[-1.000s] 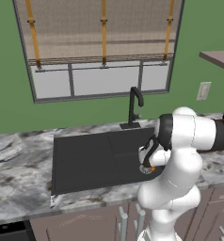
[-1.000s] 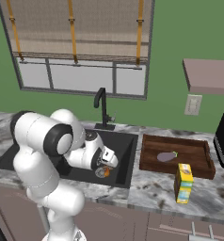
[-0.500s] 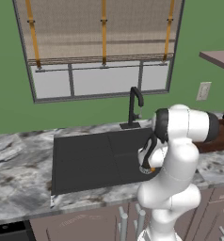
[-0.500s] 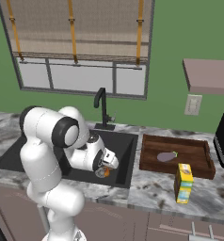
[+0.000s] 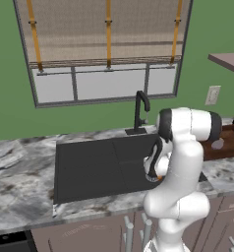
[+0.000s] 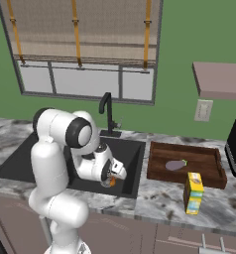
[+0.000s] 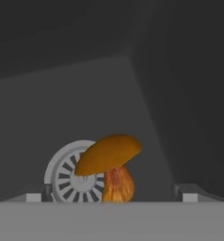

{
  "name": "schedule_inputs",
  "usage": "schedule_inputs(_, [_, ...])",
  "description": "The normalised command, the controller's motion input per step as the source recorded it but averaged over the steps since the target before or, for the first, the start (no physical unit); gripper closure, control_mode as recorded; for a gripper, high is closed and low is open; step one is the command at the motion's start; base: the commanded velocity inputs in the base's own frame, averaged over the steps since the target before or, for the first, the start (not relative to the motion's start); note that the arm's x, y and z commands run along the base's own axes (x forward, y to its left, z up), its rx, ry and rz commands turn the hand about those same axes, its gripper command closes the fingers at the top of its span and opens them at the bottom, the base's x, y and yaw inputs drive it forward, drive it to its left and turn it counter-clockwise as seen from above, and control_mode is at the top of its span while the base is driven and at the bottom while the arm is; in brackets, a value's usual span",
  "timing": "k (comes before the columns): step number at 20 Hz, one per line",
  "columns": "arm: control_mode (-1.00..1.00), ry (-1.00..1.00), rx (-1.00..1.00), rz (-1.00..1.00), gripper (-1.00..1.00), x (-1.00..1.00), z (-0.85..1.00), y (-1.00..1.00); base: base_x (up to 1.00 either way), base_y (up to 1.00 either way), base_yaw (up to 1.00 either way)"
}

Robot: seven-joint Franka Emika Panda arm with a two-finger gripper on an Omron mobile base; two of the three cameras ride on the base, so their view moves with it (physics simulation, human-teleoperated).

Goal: Pick up all produce items and place them in the sink. Turn on the sink faucet to wash them. Then turn the sink off and put them in the tray.

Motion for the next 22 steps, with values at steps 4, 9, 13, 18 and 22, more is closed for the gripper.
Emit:
schedule_inputs(4, [-1.0, 0.0, 0.0, 0.0, -1.0, 0.08, -0.26, 0.0, 0.0, 0.0, 0.0])
schedule_inputs(9, [-1.0, 0.0, 0.0, -0.01, -1.0, 0.09, -0.25, 0.0, 0.0, 0.0, 0.0])
schedule_inputs(13, [-1.0, 0.0, 0.0, -0.01, -1.0, 0.11, -0.25, 0.0, 0.0, 0.0, 0.0])
schedule_inputs(18, [-1.0, 0.0, 0.0, -0.02, -1.0, 0.13, -0.23, 0.0, 0.0, 0.0, 0.0])
schedule_inputs(22, [-1.0, 0.0, 0.0, -0.01, -1.0, 0.12, -0.18, 0.0, 0.0, 0.0, 0.0])
